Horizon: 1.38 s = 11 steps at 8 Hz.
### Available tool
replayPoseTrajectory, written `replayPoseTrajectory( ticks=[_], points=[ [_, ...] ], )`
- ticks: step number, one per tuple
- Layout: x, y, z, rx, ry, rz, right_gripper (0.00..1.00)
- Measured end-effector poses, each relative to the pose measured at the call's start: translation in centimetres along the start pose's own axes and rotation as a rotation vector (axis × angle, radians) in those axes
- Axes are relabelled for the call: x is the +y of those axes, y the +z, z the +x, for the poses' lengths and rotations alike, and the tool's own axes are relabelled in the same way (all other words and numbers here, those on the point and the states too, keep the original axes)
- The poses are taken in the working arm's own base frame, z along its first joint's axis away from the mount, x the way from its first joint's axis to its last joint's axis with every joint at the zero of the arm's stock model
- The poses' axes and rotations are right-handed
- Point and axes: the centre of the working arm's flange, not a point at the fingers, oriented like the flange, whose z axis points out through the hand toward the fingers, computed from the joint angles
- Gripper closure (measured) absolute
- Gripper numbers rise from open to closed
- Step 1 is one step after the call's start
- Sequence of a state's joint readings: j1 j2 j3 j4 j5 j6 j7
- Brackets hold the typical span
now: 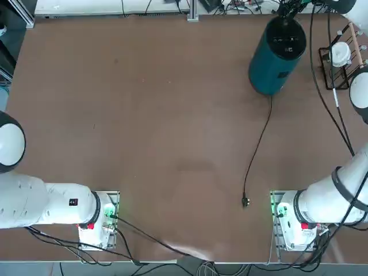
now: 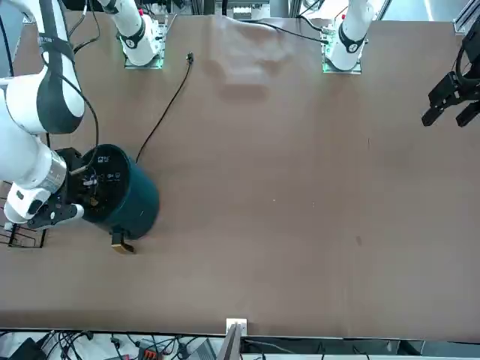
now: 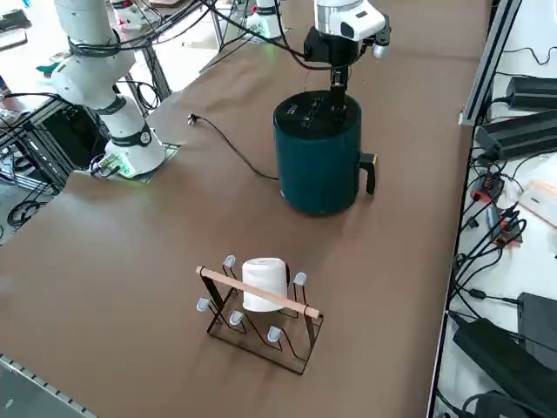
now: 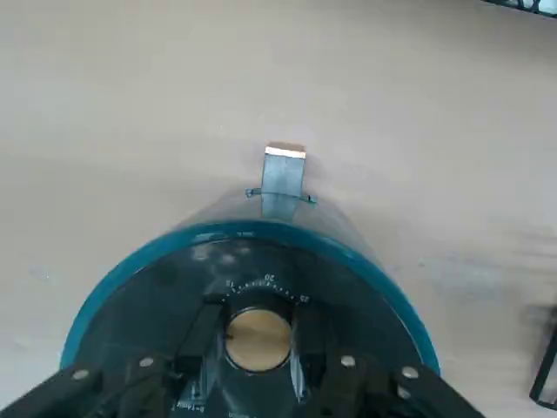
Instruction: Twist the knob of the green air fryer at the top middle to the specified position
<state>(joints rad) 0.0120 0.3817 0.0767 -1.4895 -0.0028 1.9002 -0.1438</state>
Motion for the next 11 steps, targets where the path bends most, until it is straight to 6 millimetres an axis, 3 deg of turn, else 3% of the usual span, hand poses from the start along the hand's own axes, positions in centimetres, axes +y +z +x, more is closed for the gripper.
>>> replayPoseTrajectory(
  ticks=[5,11],
  points=[
    [-0.03,0.00,0.00,-0.001,-0.049,0.000,0.55],
    [-0.14,0.00,0.01,-0.001,-0.537,0.000,0.55]
  ],
)
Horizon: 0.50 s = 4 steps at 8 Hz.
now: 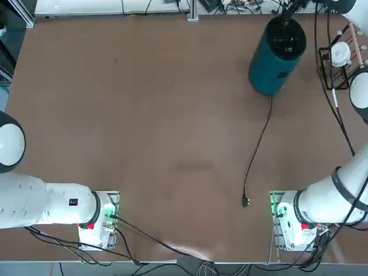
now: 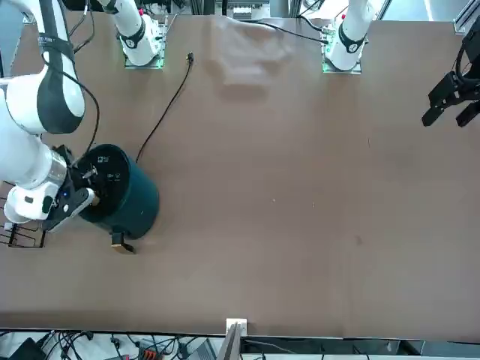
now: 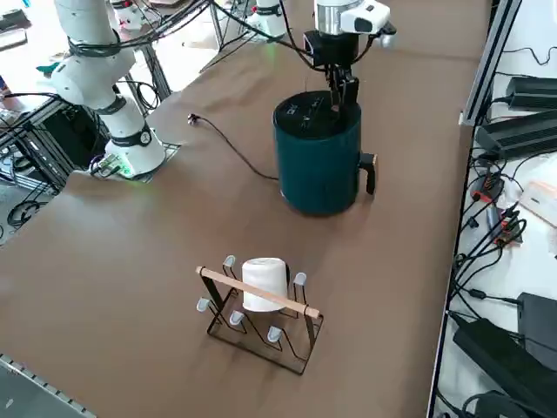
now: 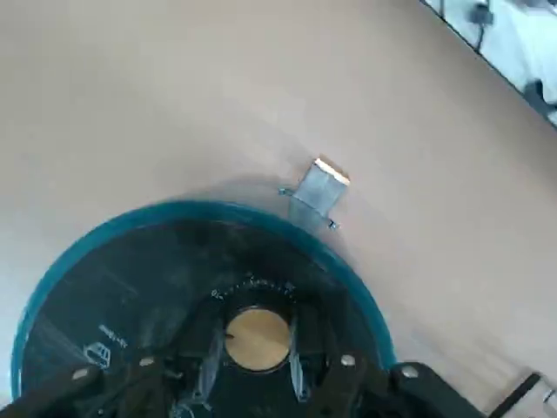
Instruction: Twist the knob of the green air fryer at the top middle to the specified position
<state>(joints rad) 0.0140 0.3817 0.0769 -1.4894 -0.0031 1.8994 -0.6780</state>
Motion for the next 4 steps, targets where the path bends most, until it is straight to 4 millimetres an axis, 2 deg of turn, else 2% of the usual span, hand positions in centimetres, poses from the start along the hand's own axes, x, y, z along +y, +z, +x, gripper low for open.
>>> replayPoseTrajectory(
  ticks=[4],
  points=[
    [-0.06,0.00,0.06,-0.002,-0.302,-0.004,0.55]
  ],
)
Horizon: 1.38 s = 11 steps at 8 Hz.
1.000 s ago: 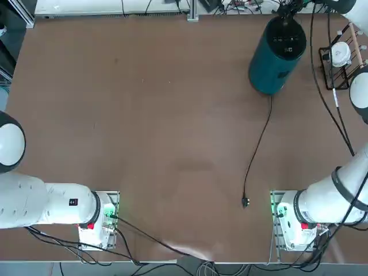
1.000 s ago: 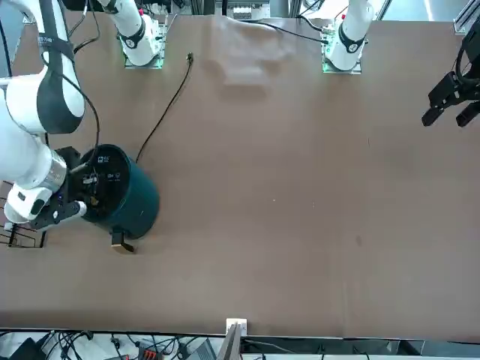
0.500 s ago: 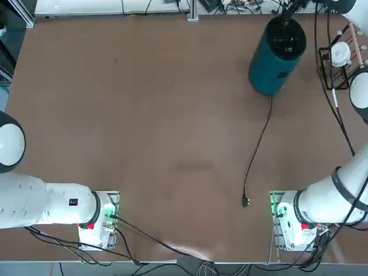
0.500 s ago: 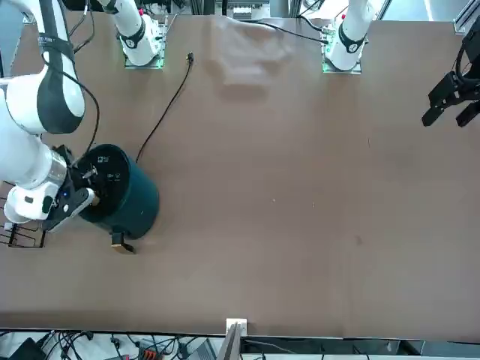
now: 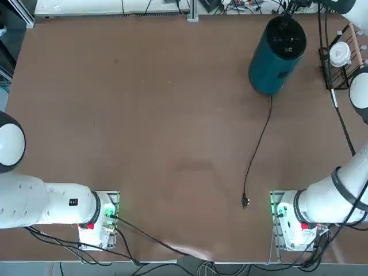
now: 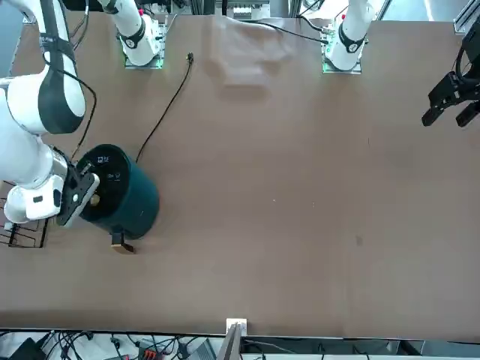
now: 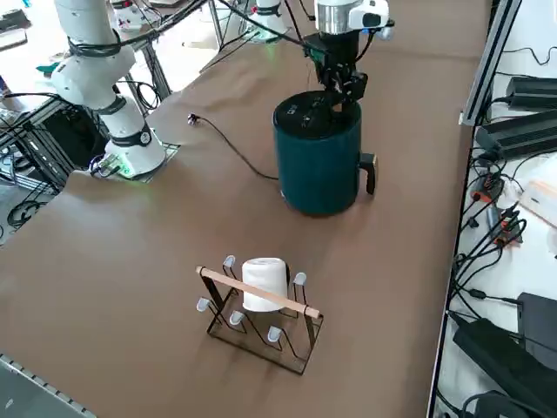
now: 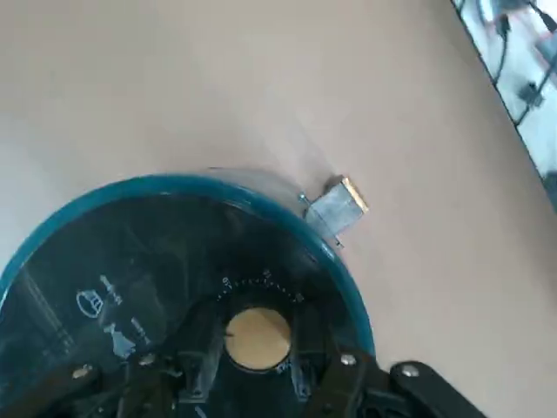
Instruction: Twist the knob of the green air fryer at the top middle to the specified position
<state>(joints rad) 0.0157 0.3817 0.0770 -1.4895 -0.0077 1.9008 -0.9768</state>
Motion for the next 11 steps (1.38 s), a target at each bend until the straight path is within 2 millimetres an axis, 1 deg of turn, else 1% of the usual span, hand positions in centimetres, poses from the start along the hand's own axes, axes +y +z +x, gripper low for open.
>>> replayPoseTrajectory(
  ticks=[2,5,7,11],
  points=[
    [0.05,0.00,0.01,0.002,-0.097,-0.004,0.55],
    [0.10,0.02,0.03,0.005,-0.174,-0.008,0.55],
    [0.18,0.05,0.08,0.008,-0.204,-0.014,0.55],
    [0.20,0.06,0.10,0.008,-0.210,-0.015,0.55]
  ],
)
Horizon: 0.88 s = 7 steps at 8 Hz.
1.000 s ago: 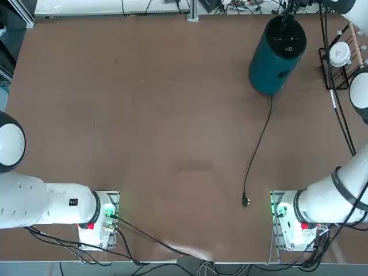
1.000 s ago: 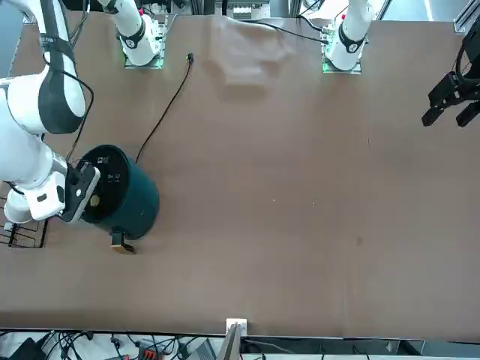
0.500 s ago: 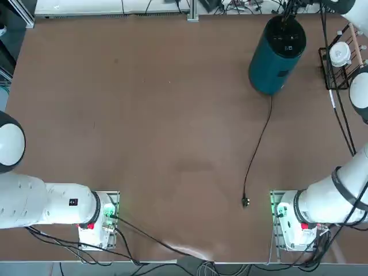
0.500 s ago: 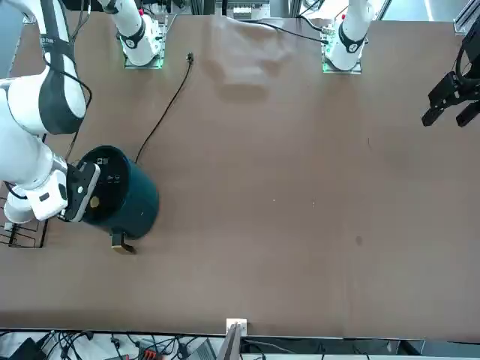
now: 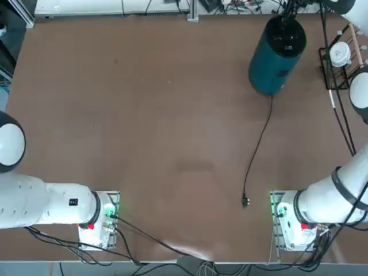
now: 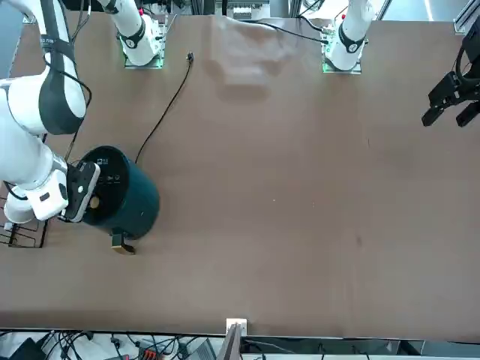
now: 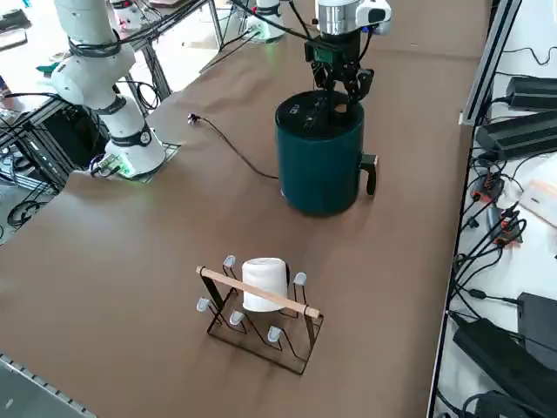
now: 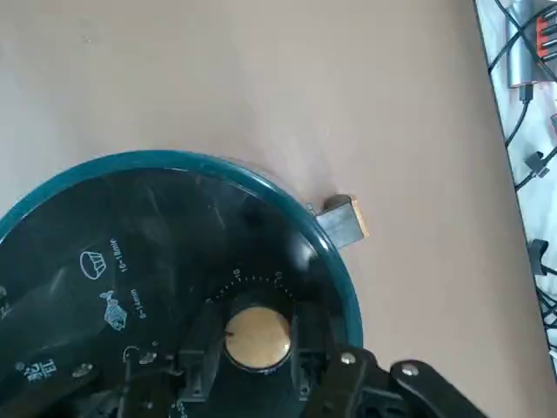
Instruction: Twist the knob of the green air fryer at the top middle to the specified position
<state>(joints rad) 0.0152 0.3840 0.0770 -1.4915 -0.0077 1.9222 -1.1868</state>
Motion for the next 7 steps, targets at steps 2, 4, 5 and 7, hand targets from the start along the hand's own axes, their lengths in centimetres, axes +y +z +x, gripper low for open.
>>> replayPoseTrajectory(
  ticks=[2,4,5,7],
  points=[
    [0.01,0.00,0.02,0.000,0.013,-0.001,0.53],
    [0.15,0.04,0.06,0.004,0.065,-0.010,0.19],
    [0.22,-0.04,0.13,0.008,0.078,-0.017,0.03],
    [0.21,-0.08,0.22,0.009,0.097,-0.020,0.00]
  ],
)
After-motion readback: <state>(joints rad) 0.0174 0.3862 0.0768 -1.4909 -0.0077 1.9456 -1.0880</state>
